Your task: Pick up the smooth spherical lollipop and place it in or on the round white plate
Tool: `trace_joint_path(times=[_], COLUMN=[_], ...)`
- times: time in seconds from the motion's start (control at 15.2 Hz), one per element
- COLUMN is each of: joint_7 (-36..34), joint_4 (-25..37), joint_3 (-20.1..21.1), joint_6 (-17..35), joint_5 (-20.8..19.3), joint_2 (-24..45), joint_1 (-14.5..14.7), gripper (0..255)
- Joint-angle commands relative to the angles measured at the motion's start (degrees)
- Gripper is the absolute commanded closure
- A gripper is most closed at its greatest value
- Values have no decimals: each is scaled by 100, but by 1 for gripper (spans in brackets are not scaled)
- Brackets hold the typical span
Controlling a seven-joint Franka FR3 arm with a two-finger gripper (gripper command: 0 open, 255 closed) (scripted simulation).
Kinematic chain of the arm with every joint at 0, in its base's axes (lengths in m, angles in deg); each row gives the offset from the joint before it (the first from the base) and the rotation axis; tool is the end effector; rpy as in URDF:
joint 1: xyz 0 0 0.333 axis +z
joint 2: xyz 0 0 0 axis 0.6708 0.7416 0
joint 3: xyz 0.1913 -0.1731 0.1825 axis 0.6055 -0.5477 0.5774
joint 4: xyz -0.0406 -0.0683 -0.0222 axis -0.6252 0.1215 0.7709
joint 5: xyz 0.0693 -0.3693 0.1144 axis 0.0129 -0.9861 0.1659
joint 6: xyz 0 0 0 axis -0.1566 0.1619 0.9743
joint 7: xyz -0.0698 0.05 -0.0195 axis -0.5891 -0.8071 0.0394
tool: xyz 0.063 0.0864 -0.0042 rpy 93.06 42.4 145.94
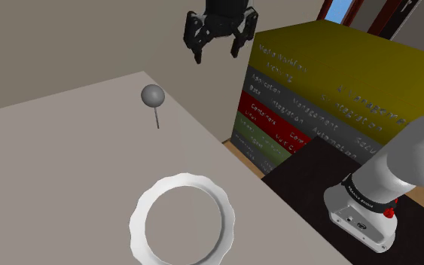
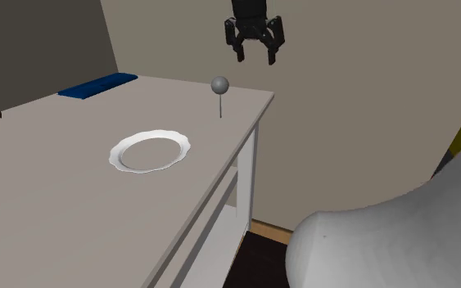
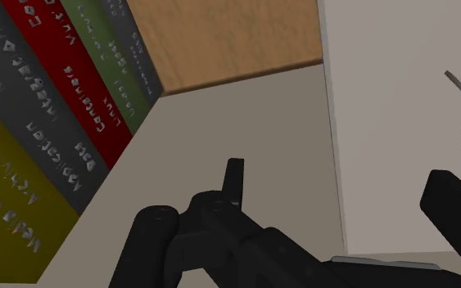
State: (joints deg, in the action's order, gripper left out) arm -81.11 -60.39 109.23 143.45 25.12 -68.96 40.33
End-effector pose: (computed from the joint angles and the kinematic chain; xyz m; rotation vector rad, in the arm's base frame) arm 0.3965 0.3255 0.5825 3.0112 -0.3741 0.3766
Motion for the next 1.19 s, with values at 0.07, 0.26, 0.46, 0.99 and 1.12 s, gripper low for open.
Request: trace_joint_path(times=[0.07, 0.26, 0.46, 0.99, 1.12], joint_7=[-822, -1645, -2291, -2751, -2777], joint_4=[656, 1426, 2335, 3554, 3385], joint_3=[577, 959, 987, 640, 636], joint_6=[-181, -559, -1081, -1596, -1445], joint_5=[-724, -1644, -2523, -3389, -3389], joint_2=[906, 1981, 3073, 4374, 4361], joint_1=[-37, 223, 863, 1883, 1807], gripper=[0, 0, 0, 0, 0])
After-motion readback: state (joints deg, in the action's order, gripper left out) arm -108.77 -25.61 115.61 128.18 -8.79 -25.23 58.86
